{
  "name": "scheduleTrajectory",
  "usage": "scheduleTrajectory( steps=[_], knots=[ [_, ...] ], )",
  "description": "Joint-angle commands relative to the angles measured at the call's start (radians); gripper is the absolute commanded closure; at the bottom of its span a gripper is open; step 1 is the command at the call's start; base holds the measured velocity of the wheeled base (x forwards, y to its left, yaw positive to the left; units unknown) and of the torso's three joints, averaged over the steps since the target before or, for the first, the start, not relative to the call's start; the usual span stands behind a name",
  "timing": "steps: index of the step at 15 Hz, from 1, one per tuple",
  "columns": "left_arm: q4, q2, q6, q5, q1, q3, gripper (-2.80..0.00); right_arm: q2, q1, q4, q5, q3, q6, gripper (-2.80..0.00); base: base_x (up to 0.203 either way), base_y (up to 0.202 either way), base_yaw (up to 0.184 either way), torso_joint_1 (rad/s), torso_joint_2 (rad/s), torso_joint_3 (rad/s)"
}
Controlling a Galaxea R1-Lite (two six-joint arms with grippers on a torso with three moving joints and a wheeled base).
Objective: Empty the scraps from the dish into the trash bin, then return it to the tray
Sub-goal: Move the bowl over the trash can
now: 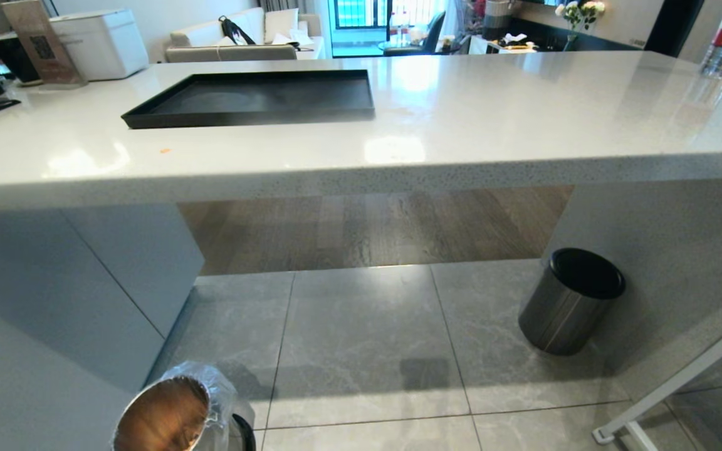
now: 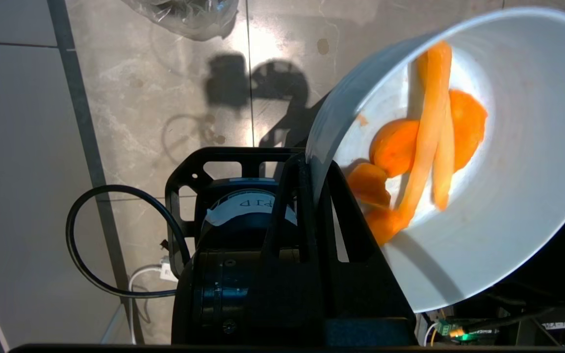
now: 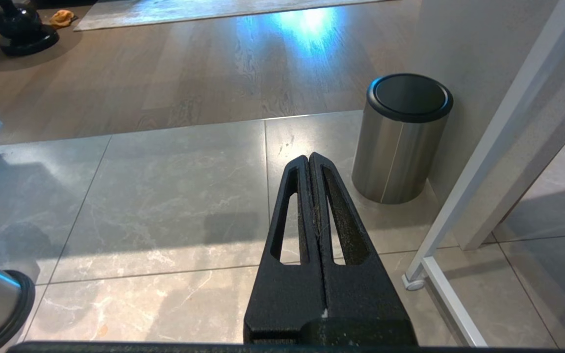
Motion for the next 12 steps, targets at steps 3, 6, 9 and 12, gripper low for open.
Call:
scheduleTrajectory(
  steps=[3,6,9,12],
  knots=[
    [0.007,-0.003,-0.002,0.000,0.003,0.000,0.00,0.001,0.000,0.000,0.000,0.000,0.000,0.00,0.000,0.000,0.000,0.000,0.00,0.000],
    [0.005,-0.002,-0.020,0.001,0.003,0.000,0.00,0.000,0.000,0.000,0.000,0.001,0.000,0.00,0.000,0.000,0.000,0.012,0.04,0.050],
    [0.008,-0.017,-0.021,0.005,0.000,0.018,0.00,0.000,0.000,0.000,0.000,0.000,0.000,0.00,0.000,0.000,0.000,0.019,0.07,0.076],
    [0.008,-0.020,-0.026,0.005,-0.003,0.018,0.00,0.000,0.000,0.000,0.000,0.001,-0.001,0.00,0.000,0.000,0.000,0.003,0.01,0.011]
  ],
)
